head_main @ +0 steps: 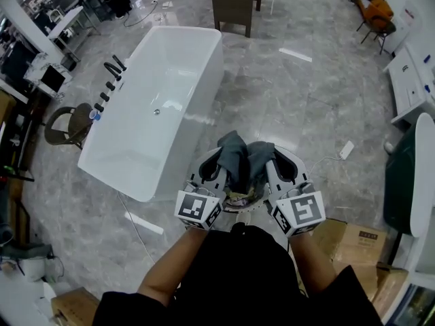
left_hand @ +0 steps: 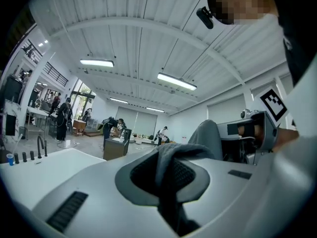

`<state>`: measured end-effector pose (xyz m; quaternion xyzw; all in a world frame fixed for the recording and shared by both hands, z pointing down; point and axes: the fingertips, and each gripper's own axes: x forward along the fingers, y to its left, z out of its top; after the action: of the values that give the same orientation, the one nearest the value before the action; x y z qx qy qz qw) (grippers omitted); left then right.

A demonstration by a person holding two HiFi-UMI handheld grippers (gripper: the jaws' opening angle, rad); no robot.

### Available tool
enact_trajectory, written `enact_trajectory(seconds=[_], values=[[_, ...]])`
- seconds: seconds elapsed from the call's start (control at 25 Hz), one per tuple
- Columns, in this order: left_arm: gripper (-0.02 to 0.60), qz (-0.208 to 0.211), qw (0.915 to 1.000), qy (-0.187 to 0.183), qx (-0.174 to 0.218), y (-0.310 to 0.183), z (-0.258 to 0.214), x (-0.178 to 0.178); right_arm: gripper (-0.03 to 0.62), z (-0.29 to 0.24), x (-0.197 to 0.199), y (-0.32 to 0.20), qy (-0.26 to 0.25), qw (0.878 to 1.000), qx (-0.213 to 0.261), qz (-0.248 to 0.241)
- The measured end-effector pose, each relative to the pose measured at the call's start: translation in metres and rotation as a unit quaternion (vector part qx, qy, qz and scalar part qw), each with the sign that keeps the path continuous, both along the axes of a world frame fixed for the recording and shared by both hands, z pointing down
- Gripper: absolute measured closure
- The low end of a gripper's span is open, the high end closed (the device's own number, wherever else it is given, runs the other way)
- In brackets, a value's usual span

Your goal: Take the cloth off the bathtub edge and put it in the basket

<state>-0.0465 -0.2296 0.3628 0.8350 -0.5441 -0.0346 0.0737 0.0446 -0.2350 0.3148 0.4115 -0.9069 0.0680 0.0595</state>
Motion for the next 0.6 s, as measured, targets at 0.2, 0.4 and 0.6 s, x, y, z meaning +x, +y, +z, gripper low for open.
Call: enact_trajectory(seconds=[0.2,0.4,0.6], values=[[0.543,-0.005,0.9990,0.007,-0.044,-0.005,0.046,-0.002,0.559,0.051,0.001,-0.005,0.021,0.999,-0.031,-0.003],[0.543,-0.014,0.9956,0.011,-0.092,-0.011,0.099,-0.006,0.559,0.103,-0.002,-0.011,0.040,0.997,-0.072,-0.001],[0.543,-0.023,0.9911,0.003,-0.131,-0.021,0.155,-0.006,0.559,0.163,0.000,-0.017,0.056,0.992,-0.110,-0.004]])
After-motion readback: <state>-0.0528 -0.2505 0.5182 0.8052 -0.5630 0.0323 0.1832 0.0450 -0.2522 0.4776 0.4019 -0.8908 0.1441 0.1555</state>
